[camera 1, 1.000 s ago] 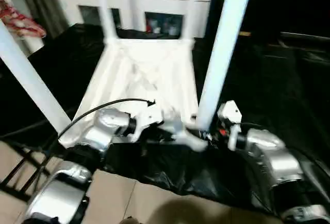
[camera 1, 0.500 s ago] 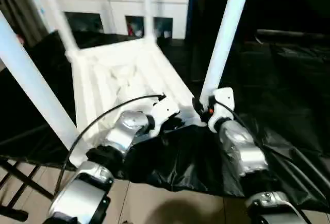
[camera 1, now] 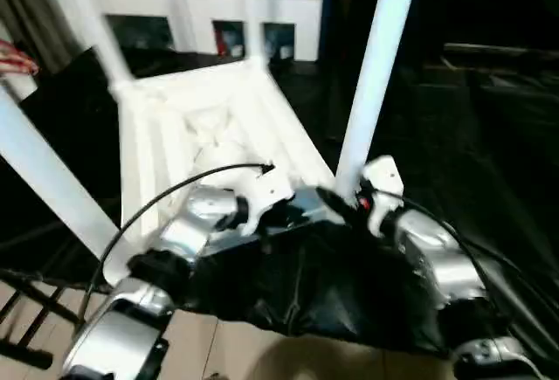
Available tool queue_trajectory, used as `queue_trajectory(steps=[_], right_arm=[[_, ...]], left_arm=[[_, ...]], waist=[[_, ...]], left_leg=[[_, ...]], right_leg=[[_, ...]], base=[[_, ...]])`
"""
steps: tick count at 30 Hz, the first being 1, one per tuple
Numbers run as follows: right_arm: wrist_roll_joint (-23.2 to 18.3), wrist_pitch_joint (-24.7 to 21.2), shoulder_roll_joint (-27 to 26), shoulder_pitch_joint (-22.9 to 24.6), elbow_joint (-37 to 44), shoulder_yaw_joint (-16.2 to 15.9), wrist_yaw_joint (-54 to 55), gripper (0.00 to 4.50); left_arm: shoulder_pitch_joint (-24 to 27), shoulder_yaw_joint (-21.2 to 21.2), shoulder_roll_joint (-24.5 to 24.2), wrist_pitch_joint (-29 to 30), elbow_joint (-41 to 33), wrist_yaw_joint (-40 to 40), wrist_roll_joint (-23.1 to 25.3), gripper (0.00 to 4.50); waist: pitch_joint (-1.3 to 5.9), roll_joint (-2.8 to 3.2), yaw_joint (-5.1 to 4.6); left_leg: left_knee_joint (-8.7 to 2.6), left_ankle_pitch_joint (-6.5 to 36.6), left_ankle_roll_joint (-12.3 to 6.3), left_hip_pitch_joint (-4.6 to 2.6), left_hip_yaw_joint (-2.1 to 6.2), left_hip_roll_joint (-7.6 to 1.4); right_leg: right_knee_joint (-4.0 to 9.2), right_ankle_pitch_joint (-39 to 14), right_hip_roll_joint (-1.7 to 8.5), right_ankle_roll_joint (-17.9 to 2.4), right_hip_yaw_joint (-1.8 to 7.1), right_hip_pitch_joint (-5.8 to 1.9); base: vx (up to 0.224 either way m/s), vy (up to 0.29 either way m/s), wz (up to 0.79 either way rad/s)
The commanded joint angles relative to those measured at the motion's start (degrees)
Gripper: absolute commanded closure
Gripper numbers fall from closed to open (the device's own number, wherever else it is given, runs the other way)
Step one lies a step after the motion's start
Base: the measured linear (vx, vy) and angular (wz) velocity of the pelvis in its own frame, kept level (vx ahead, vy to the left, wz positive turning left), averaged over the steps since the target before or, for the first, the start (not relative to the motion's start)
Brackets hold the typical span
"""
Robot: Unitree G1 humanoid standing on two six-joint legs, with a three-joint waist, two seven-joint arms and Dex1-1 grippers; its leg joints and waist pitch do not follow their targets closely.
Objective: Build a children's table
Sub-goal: Rotate leg to tighten
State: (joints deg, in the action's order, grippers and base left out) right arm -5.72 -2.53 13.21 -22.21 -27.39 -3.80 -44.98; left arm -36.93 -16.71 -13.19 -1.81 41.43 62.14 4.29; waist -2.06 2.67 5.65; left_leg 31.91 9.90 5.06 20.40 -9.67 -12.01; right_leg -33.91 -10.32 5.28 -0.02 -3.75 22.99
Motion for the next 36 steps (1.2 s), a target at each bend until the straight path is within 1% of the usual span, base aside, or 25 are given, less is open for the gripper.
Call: queue_trajectory(steps=[1,3,4,5,6,8,9,10,12,14,16,17,19,20,21,22,25,26,28,29,30,32,34,35,36], right_arm=[[-1.19,-2.82,0.52,1.73,1.08,-6.71,-9.78,1.40],[-1.60,-3.71,3.77,2.17,2.60,-8.37,-16.01,1.40],[-2.09,-4.39,5.56,2.35,3.49,-9.07,-19.27,1.40],[-2.22,-4.60,6.03,2.35,3.73,-9.30,-20.16,1.40],[-2.91,-5.45,7.46,2.32,4.70,-9.84,-23.00,1.40],[-3.88,-6.76,8.37,2.21,5.75,-9.85,-25.38,1.40],[-4.34,-7.41,8.87,2.09,6.23,-9.98,-26.64,1.40],[-4.98,-8.49,9.96,1.72,6.89,-10.63,-29.31,1.40],[-5.06,-8.68,10.23,1.61,6.95,-10.89,-29.95,1.40],[-5.10,-9.14,10.66,1.38,6.93,-11.46,-31.14,1.65],[-5.23,-9.51,10.92,1.24,6.96,-11.74,-32.08,1.65],[-5.33,-9.73,11.00,1.22,7.04,-11.78,-32.34,1.74],[-5.50,-9.98,11.02,1.15,7.05,-11.80,-32.67,1.96],[-5.54,-10.18,10.86,1.05,6.97,-11.86,-32.88,1.96],[-5.56,-10.07,10.68,1.05,6.91,-11.87,-32.93,1.99],[-5.56,-10.07,10.68,1.05,6.91,-11.87,-32.93,2.00],[-5.76,-9.89,10.40,1.29,6.99,-11.84,-32.70,2.04],[-6.28,-10.50,10.21,2.23,7.74,-11.79,-32.21,2.04],[-6.41,-10.67,10.11,2.51,7.96,-11.75,-31.96,2.06],[-6.57,-10.29,9.30,3.39,8.05,-10.98,-30.10,2.13],[-6.61,-10.09,8.85,3.79,8.05,-10.54,-29.04,2.27],[-6.45,-9.66,8.17,4.18,7.84,-9.98,-27.38,2.30],[-4.96,-8.36,4.91,4.06,5.11,-7.92,-19.51,2.33],[-4.35,-7.88,3.63,3.92,3.99,-7.17,-16.44,2.35],[-3.68,-7.50,2.53,3.74,3.05,-6.63,-13.58,2.38]], left_arm=[[-0.86,-1.51,0.43,-2.07,-3.21,4.17,-1.57,4.50],[-0.58,-1.47,-1.39,-2.42,-3.49,7.27,-2.01,4.50],[-0.48,-1.28,-2.35,-2.86,-3.28,8.53,-2.20,4.50],[-0.46,-1.19,-2.68,-3.06,-3.14,8.92,-2.28,4.50],[-0.42,-0.99,-3.78,-3.36,-2.83,10.33,-2.67,4.50],[-0.41,-0.87,-4.74,-3.60,-2.64,11.87,-3.03,4.50],[-0.57,-0.76,-5.26,-3.79,-2.28,12.66,-3.17,4.50],[-1.23,-0.46,-6.29,-4.34,-1.05,14.07,-3.29,4.50],[-1.42,-0.38,-6.49,-4.50,-0.71,14.37,-3.28,4.50],[-1.78,-0.26,-6.83,-4.87,-0.17,15.04,-3.29,4.50],[-2.11,-0.21,-7.21,-5.01,0.21,15.70,-3.39,4.50],[-2.20,-0.22,-7.32,-5.08,0.31,15.90,-3.45,4.50],[-2.34,-0.21,-7.43,-5.12,0.45,16.03,-3.45,4.50],[-2.50,-0.16,-7.56,-5.22,0.69,16.17,-3.44,4.50],[-2.55,-0.13,-7.60,-5.29,0.79,16.21,-3.46,4.50],[-2.55,-0.13,-7.60,-5.29,0.79,16.21,-3.46,4.50],[-2.49,-0.11,-7.57,-5.45,0.85,16.41,-3.46,4.50],[-2.49,0.13,-7.33,-5.86,1.45,15.86,-3.23,4.50],[-2.51,0.23,-7.25,-5.95,1.64,15.55,-3.14,4.50],[-2.67,0.67,-6.67,-5.63,2.03,13.42,-2.86,4.50],[-2.75,0.84,-6.37,-5.39,2.15,12.42,-2.72,4.50],[-2.87,0.96,-5.96,-5.12,2.30,10.93,-2.42,4.50],[-3.41,1.10,-4.64,-4.09,2.79,6.95,-1.50,4.50],[-3.70,1.20,-3.75,-3.37,3.00,5.07,-1.19,4.50],[-3.88,1.37,-2.82,-2.68,3.06,3.64,-1.17,4.50]], waist=[[3.67,-0.06,0.29],[3.58,-0.22,0.52],[3.43,-0.11,0.68],[3.39,-0.11,0.80],[3.35,-0.51,1.03],[3.17,-0.28,1.13],[3.16,-0.48,1.22],[3.11,-0.58,1.30],[3.16,-0.68,1.37],[3.24,-0.77,1.53],[3.35,-0.81,1.61],[3.37,-0.83,1.64],[3.45,-0.73,1.90],[3.49,-0.44,2.01],[3.47,-0.29,2.09],[3.44,-0.39,2.08],[3.44,-0.29,2.34],[3.41,0.03,2.32],[3.37,-0.12,2.29],[3.45,0.07,2.31],[3.36,0.04,2.33],[3.25,-0.02,2.37],[2.92,0.17,2.13],[2.75,0.02,1.93],[2.81,-0.04,1.69]], left_leg=[[-2.54,10.04,-4.85,0.19,-0.40,-0.68],[-2.44,10.29,-5.56,0.17,-0.46,-0.73],[-2.55,11.25,-5.45,0.13,-0.48,-0.86],[-2.59,11.88,-5.21,0.05,-0.45,-0.88],[-2.65,12.72,-4.96,-0.11,-0.50,-0.94],[-2.91,14.38,-4.48,-0.18,-0.54,-1.08],[-2.91,14.71,-4.18,-0.23,-0.55,-1.10],[-3.02,14.92,-3.61,-0.07,-0.46,-1.07],[-3.02,14.62,-3.38,-0.12,-0.46,-1.11],[-2.92,13.21,-3.35,-0.01,-0.45,-1.05],[-2.77,12.11,-3.46,0.02,-0.47,-1.00],[-2.73,11.75,-3.53,0.04,-0.48,-1.00],[-2.61,10.94,-3.88,0.08,-0.49,-1.00],[-2.57,10.89,-3.83,0.06,-0.45,-1.00],[-2.56,11.09,-3.72,0.04,-0.48,-0.95],[-2.60,11.38,-3.66,0.03,-0.50,-0.96],[-2.72,12.74,-2.72,-0.07,-0.42,-0.99],[-2.74,13.15,-2.54,-0.08,-0.40,-0.97],[-2.82,13.80,-2.44,-0.10,-0.36,-0.99],[-2.80,13.75,-2.29,-0.18,-0.34,-1.00],[-2.81,13.98,-2.17,-0.16,-0.42,-1.00],[-3.02,15.05,-1.80,-0.18,-0.34,-0.98],[-3.27,17.14,-1.02,-0.24,-0.34,-0.97],[-3.47,18.79,-0.05,-0.30,-0.18,-0.74],[-3.60,19.18,0.23,-0.39,-0.10,-0.68]], right_leg=[[2.69,1.64,2.07,-15.62,1.78,-3.48],[2.67,1.82,2.02,-15.93,1.69,-3.44],[2.75,0.17,2.15,-15.89,1.73,-3.27],[2.89,-1.04,2.21,-15.76,1.72,-3.30],[2.97,-3.06,2.24,-15.54,1.77,-3.29],[3.27,-6.54,2.39,-14.94,1.88,-3.05],[3.36,-7.30,2.43,-14.75,1.91,-3.01],[3.35,-8.90,2.50,-14.28,1.98,-3.11],[3.38,-9.23,2.58,-13.96,2.00,-3.01],[3.22,-8.19,2.62,-14.00,2.00,-3.06],[3.05,-6.79,2.59,-14.20,1.98,-3.08],[2.98,-6.32,2.58,-14.26,1.98,-3.10],[2.82,-4.95,2.60,-14.55,1.94,-3.11],[2.77,-4.69,2.62,-14.64,1.93,-3.09],[2.80,-4.62,2.55,-14.67,1.91,-3.05],[2.89,-4.83,2.54,-14.62,1.90,-3.06],[2.97,-5.98,2.53,-14.40,1.91,-3.12],[2.99,-5.91,2.48,-14.34,1.91,-3.08],[3.07,-6.24,2.43,-14.08,1.89,-3.16],[3.00,-6.11,2.49,-14.17,1.90,-3.15],[3.15,-6.36,2.48,-14.09,1.95,-3.05],[3.33,-8.40,2.53,-13.64,1.91,-3.10],[3.77,-12.71,2.68,-12.64,1.99,-2.85],[4.12,-17.16,2.80,-11.39,1.90,-2.89],[4.30,-19.14,2.81,-10.58,1.88,-2.95]], base=[[0.000,0.000,0.00],[0.000,0.000,0.00],[0.000,0.000,0.00],[0.000,0.000,0.00],[0.000,0.000,0.00],[0.000,0.000,0.00],[0.000,0.000,0.00],[0.000,0.000,0.00],[0.000,0.000,0.00],[0.000,0.000,0.00],[0.000,0.000,0.00],[0.000,0.000,0.00],[0.000,0.000,0.00],[0.000,0.000,0.00],[0.000,0.000,0.00],[0.000,0.000,0.00],[0.000,0.000,0.00],[0.000,0.000,0.00],[0.000,0.000,0.00],[0.000,0.000,0.00],[0.000,0.000,0.00],[0.000,0.000,0.00],[0.000,0.000,0.00],[0.000,0.000,0.00],[0.000,0.000,0.00]])
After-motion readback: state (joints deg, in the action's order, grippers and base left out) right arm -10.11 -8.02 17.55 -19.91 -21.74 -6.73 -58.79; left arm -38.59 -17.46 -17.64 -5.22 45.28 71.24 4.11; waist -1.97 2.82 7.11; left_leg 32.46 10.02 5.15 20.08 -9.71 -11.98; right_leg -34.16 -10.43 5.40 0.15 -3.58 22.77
